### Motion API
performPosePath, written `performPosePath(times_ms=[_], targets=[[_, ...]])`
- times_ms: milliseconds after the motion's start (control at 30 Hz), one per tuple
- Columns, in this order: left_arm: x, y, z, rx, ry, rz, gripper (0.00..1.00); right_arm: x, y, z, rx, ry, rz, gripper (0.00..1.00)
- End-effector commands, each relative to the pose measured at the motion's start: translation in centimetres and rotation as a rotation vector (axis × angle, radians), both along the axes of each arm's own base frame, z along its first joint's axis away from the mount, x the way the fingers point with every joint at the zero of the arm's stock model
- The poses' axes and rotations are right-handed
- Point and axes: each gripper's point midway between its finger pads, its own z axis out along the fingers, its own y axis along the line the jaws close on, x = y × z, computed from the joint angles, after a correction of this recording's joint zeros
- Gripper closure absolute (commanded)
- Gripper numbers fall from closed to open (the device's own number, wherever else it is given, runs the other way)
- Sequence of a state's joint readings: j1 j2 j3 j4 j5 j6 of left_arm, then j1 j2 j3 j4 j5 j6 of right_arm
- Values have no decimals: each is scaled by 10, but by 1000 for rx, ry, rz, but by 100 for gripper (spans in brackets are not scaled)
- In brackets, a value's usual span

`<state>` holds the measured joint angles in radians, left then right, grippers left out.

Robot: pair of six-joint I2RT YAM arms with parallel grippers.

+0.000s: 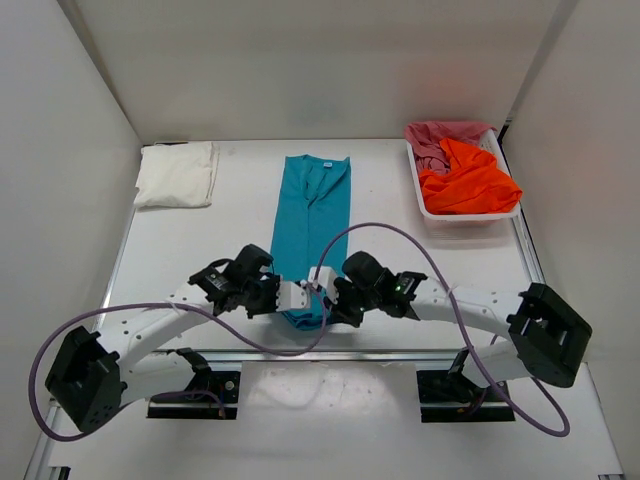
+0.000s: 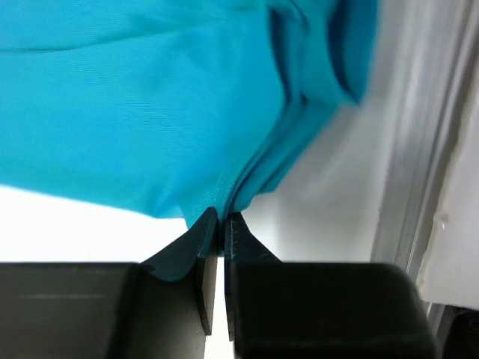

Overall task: Fold and stack the t-shirts
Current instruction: Grab the bottom of the folded rectangular tshirt with both arms, then fold the folded rectangular tshirt in 1/3 of the way

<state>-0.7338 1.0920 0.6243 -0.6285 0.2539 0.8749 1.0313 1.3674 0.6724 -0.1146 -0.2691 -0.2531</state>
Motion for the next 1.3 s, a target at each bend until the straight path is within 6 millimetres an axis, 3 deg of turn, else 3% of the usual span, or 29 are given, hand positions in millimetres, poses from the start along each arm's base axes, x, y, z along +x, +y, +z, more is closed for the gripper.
performPosePath(times_ms=[0,233,300,400,467,500,567,600,667,700,900,933,1000,1033,1133,1267], targets=[[9,-11,25,-87,59,112,100,5,13,45,105,86,10,100],[62,-20,61,-199,76,367,100,57,9,77,169,68,-78,100],[83,-25,77,-245,59,430,100,70,3,78,172,67,-97,100],[113,-24,84,-270,29,503,100,98,-1,81,178,81,-163,100],[128,-23,78,-254,27,524,100,118,-1,91,196,82,-200,100],[136,-28,85,-266,7,508,100,129,-3,89,192,86,-213,100],[151,-26,74,-229,0,534,100,143,-1,87,181,91,-232,100],[162,-27,80,-238,-31,539,100,152,-1,81,167,114,-256,100],[177,-23,68,-209,-9,588,100,176,0,88,180,136,-309,100],[186,-24,77,-220,-30,600,100,180,-2,86,181,156,-316,100],[234,-23,70,-213,-112,681,100,221,-5,82,189,123,-372,100],[244,-24,81,-236,-135,695,100,225,-4,80,189,137,-378,100],[250,-29,67,-209,-113,702,100,239,-10,73,182,149,-410,100],[256,-29,71,-216,-120,708,100,242,-13,71,180,153,-419,100],[263,-36,57,-196,-107,698,100,263,-20,71,192,167,-463,100],[270,-40,49,-174,-116,690,100,281,-13,70,195,156,-439,100]])
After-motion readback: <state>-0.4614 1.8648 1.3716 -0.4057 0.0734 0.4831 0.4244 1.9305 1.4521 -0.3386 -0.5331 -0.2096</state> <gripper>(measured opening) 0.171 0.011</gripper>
